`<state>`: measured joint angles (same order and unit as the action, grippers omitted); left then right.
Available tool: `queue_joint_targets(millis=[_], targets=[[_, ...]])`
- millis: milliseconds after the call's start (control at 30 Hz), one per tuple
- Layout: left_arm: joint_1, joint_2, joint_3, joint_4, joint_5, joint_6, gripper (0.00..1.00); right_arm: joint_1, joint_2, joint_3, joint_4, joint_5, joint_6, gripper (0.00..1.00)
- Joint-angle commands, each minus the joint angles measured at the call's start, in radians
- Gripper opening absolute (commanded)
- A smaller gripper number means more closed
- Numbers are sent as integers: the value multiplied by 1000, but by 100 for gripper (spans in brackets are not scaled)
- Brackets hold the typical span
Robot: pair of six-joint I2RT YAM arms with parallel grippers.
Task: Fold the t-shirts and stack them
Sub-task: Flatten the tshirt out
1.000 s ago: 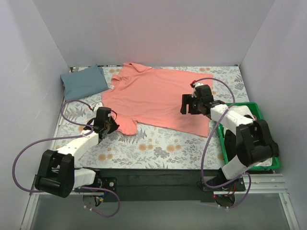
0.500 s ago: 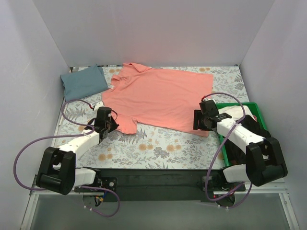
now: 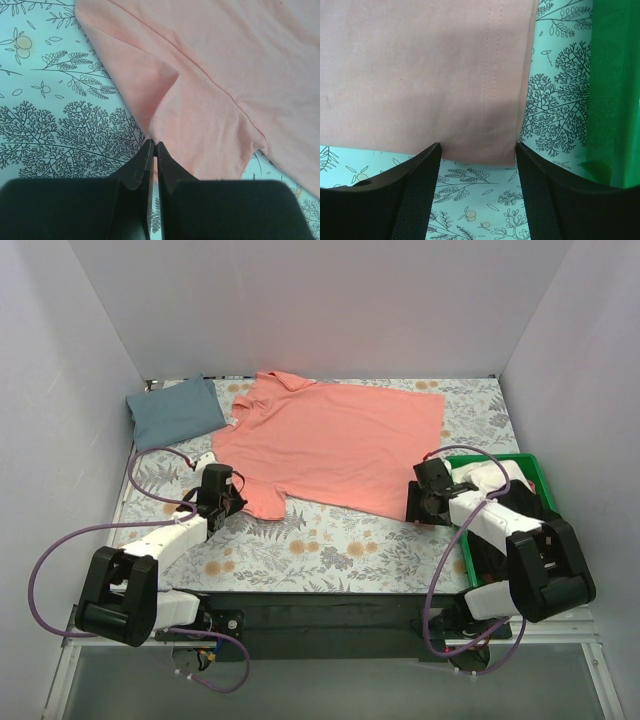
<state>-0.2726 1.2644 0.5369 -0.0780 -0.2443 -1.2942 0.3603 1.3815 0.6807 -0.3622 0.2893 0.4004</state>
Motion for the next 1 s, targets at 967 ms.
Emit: queue_joint_targets(millis=[967], targets=[[-5, -14, -3, 15, -20, 12, 0, -66, -88, -118, 54, 14, 57, 50]])
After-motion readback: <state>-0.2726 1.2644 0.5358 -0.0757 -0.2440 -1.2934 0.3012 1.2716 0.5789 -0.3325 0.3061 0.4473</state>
